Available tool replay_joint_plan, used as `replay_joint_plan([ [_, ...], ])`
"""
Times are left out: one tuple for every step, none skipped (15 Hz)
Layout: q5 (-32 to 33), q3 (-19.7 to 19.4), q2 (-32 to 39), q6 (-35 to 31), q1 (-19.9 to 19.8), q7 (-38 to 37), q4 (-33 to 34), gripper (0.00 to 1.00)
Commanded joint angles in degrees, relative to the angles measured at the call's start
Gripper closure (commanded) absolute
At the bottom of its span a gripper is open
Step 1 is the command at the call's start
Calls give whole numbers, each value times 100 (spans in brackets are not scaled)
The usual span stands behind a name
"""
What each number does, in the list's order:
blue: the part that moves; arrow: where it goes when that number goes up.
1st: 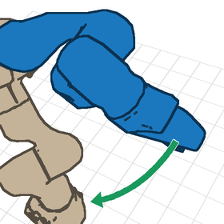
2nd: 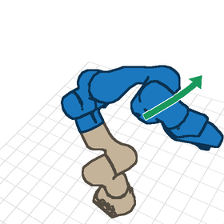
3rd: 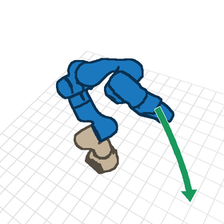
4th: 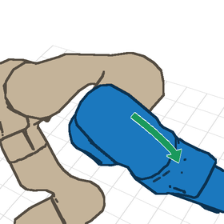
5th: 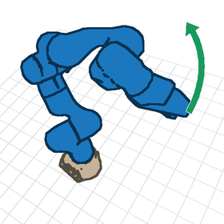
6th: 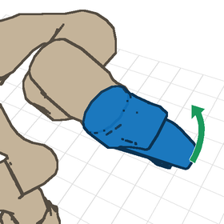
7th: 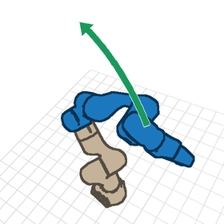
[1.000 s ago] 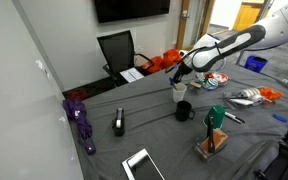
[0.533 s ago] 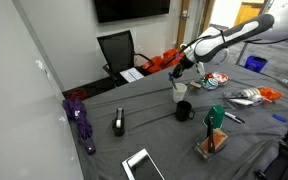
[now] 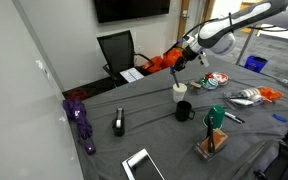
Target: Move the marker from the white cup to the black cup
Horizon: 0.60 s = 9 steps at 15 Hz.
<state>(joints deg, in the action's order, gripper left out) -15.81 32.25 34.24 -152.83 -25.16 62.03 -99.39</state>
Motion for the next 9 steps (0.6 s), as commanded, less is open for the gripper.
replay_joint_plan([
  [-547,-126,-424,402,66,349,-195,95],
  [-651,-167,-474,541,98,398,-190,95],
  [-756,-217,-522,699,136,445,-186,95],
  [-882,-261,-556,874,167,514,-184,95],
  [-994,-329,-583,1012,215,578,-182,95],
  [-1087,-420,-622,1138,279,638,-200,95],
  [-1169,-520,-657,1258,352,696,-211,95],
  [-1273,-591,-664,1398,397,764,-210,95],
  [-1432,-637,-653,1521,432,826,-207,95],
])
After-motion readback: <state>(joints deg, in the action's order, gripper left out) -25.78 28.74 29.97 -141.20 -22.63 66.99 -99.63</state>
